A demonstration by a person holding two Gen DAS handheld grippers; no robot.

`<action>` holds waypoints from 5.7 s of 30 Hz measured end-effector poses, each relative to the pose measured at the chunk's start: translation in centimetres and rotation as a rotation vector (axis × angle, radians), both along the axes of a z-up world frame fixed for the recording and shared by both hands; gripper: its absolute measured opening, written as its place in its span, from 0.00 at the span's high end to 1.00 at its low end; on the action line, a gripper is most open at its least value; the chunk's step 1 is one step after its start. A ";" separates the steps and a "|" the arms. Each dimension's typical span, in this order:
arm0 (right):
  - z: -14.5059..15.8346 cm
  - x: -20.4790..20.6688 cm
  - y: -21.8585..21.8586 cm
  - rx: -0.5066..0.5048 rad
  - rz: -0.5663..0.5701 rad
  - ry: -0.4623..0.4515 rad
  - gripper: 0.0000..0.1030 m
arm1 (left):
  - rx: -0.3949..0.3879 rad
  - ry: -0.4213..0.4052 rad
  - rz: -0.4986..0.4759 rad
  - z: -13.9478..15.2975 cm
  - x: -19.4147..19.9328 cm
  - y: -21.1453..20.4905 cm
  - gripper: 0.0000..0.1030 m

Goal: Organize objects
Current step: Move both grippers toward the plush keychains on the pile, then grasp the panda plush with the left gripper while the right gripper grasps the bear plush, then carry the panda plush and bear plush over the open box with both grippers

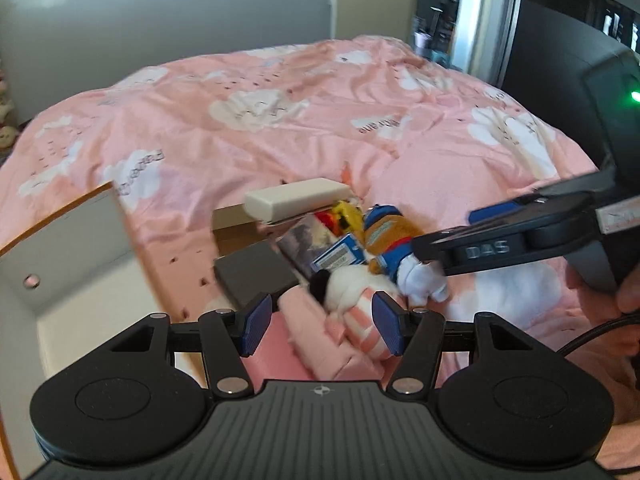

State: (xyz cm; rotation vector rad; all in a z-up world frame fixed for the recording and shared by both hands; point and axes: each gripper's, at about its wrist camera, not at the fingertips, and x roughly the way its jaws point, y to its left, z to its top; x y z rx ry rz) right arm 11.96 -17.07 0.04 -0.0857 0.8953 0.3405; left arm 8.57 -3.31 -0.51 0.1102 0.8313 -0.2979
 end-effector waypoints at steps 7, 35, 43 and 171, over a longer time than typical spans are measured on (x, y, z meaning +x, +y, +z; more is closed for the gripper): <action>-2.7 3.3 1.3 -0.029 0.047 0.100 0.46 | -0.024 0.098 -0.039 -1.5 3.3 -1.2 0.33; -7.1 3.8 -4.7 0.097 -0.038 0.222 0.54 | -0.255 0.524 0.069 -10.5 9.6 -1.8 0.19; -7.5 4.0 -4.7 0.137 -0.046 0.232 0.52 | -0.327 0.514 0.104 -10.7 9.3 -0.8 0.29; -0.6 -0.9 23.5 -0.102 0.617 0.214 0.50 | 0.074 0.097 0.562 -4.6 -1.3 18.6 0.37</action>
